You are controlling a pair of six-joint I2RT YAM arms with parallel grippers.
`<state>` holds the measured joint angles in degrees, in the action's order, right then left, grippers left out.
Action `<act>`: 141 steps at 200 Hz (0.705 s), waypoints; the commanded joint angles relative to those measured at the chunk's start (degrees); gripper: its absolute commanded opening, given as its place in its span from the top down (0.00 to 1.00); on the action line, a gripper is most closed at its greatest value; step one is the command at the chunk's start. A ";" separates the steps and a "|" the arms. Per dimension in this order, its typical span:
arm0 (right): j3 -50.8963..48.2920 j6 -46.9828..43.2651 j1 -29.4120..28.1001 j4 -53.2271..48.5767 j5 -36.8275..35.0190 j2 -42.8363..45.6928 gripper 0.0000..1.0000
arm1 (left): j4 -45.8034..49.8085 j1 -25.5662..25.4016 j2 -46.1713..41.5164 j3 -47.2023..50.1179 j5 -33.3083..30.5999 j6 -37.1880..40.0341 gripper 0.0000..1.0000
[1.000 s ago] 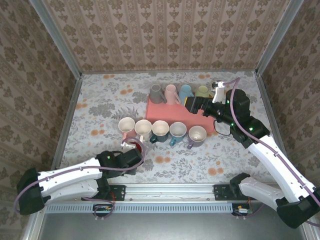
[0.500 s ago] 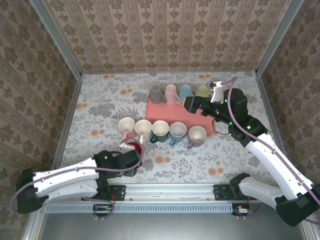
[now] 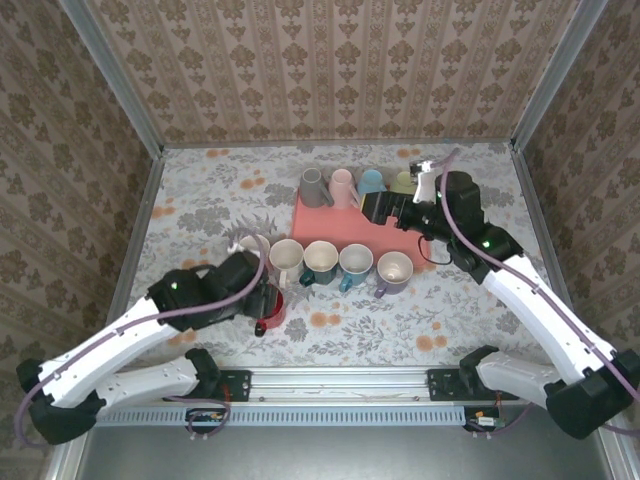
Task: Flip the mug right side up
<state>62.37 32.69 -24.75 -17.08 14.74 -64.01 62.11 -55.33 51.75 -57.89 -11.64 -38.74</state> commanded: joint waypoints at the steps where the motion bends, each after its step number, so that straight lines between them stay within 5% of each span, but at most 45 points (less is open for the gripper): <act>1: 5.18 -3.34 0.14 -7.43 -3.72 -4.85 0.02 | -5.56 8.04 5.32 -4.79 7.71 12.83 0.46; 30: 11.52 -5.42 0.06 -14.98 -10.49 -12.21 0.01 | -18.23 17.85 10.31 -7.33 18.64 13.01 0.46; 84: 16.40 -15.48 3.25 -16.74 -22.92 -23.47 0.04 | -27.71 24.65 14.38 -10.36 22.60 12.03 0.46; 141: 25.21 -22.89 9.82 -18.47 -13.65 -36.50 0.10 | -36.93 25.01 7.47 -0.86 22.77 17.28 0.44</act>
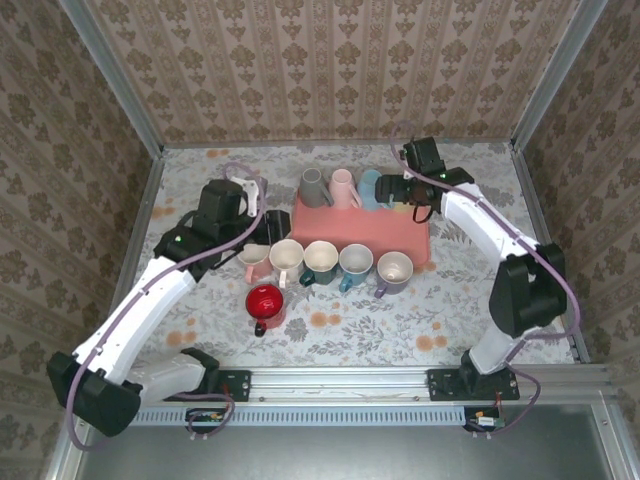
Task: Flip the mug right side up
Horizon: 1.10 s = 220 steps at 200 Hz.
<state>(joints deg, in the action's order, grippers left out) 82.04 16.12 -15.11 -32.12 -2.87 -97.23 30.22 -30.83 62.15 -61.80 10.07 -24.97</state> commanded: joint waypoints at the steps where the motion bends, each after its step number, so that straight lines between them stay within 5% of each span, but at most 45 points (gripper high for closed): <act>1: 5.83 -6.56 0.09 -3.72 4.12 -3.52 0.11 | -5.06 0.51 -3.01 3.11 0.95 3.52 0.44; 83: 35.81 -14.63 -12.73 -14.04 1.38 -25.83 0.12 | -8.26 -0.79 -9.40 8.54 -7.13 4.50 0.44; 141: 53.66 -13.46 -15.45 -17.13 -0.76 -39.43 0.14 | -8.71 -0.79 -9.12 8.74 -8.16 4.55 0.44; 220: 50.51 -15.43 -18.26 -12.91 -9.50 -39.35 0.19 | -9.08 -0.37 -8.12 8.81 -8.10 4.43 0.44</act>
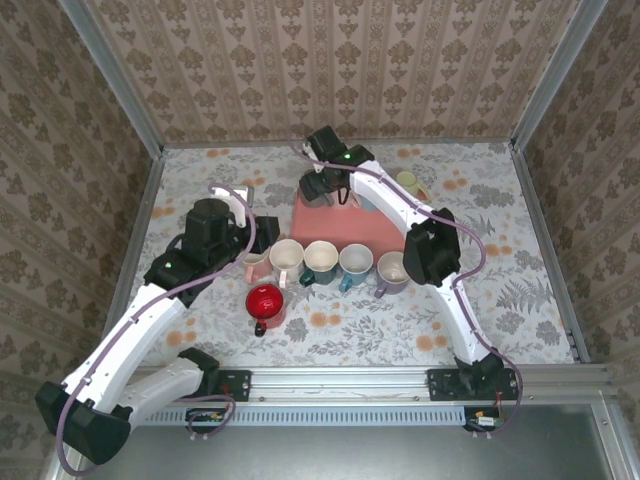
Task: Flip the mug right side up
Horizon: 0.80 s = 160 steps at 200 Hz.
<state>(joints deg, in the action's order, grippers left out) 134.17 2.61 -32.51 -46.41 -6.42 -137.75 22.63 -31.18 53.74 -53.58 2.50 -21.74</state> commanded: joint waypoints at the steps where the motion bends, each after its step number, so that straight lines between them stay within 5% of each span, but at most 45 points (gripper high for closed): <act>1: -1.80 -2.09 -0.88 1.63 -6.26 1.33 0.19 | -1.47 -0.02 0.31 0.59 -0.51 1.23 0.44; 160: 5.62 3.25 -2.95 -1.34 -5.95 -5.90 0.19 | -1.64 0.24 -0.08 0.89 -0.66 1.02 0.44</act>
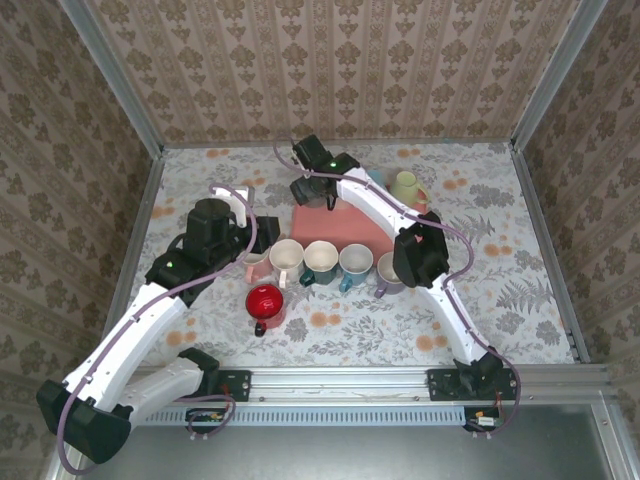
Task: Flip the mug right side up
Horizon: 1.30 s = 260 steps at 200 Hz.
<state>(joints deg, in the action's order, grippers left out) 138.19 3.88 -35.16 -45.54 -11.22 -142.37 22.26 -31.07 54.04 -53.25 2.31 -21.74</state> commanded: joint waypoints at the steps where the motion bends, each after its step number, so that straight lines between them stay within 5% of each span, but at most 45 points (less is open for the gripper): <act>1: 1.62 1.99 -0.33 -2.20 -1.20 -1.31 0.19 | -1.26 0.13 -0.41 0.59 -0.46 1.05 0.44; 160: 5.52 3.34 -1.62 -3.25 1.77 -5.22 0.17 | -1.40 -0.21 -0.88 0.83 -1.38 1.70 0.44; 260: -5.39 4.79 -3.48 0.28 -1.22 3.99 0.26 | -1.52 -0.22 -1.22 0.82 -1.73 1.79 0.44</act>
<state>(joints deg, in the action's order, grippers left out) 133.34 7.22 -38.57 -45.65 -10.55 -141.80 22.22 -31.09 53.87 -52.88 1.41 -21.10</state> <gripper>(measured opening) 0.756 0.561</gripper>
